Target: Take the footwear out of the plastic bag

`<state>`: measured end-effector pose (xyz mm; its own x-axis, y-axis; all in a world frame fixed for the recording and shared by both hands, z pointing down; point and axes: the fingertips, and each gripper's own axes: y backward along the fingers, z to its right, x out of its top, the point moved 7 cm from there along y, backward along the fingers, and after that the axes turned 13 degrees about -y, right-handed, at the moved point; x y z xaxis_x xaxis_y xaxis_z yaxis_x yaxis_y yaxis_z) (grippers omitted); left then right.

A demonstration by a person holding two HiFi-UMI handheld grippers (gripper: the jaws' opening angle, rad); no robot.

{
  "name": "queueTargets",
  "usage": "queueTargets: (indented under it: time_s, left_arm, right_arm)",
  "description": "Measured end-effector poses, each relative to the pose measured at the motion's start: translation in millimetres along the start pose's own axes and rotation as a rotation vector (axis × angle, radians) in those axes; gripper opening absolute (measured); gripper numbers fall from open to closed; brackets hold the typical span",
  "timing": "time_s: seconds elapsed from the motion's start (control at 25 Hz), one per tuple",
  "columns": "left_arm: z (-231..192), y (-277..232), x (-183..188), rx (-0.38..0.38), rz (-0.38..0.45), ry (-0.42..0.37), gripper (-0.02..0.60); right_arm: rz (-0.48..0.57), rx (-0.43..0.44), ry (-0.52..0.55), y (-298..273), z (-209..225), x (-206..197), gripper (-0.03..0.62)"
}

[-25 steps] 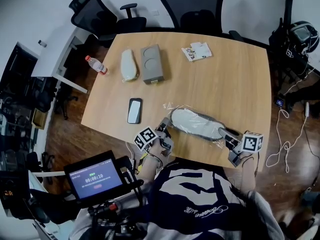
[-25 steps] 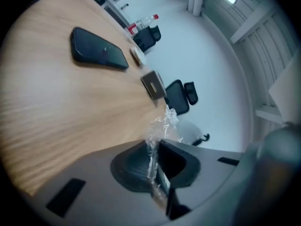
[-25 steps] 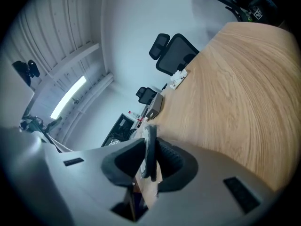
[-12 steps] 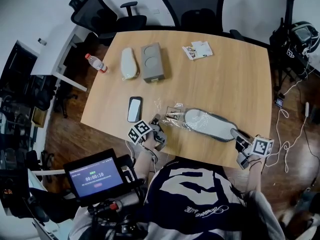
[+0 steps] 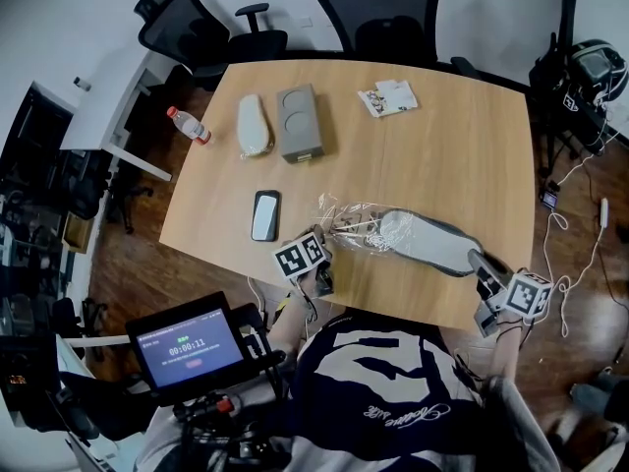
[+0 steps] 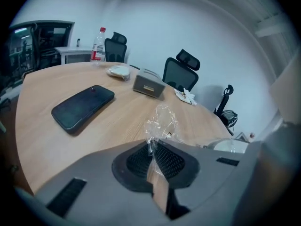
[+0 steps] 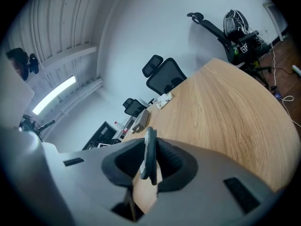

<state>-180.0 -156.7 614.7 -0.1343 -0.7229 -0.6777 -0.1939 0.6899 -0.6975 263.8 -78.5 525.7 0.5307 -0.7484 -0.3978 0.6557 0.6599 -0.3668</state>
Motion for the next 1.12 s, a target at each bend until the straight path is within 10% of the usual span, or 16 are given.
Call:
queueTargets:
  time_s: [1.12]
  left_arm:
    - [-2.0,-4.2,-18.2,0.171,-0.064,-0.042,0.014]
  right_arm:
    - [0.396,0.132,0.070,39.2,-89.4,49.1,0.072]
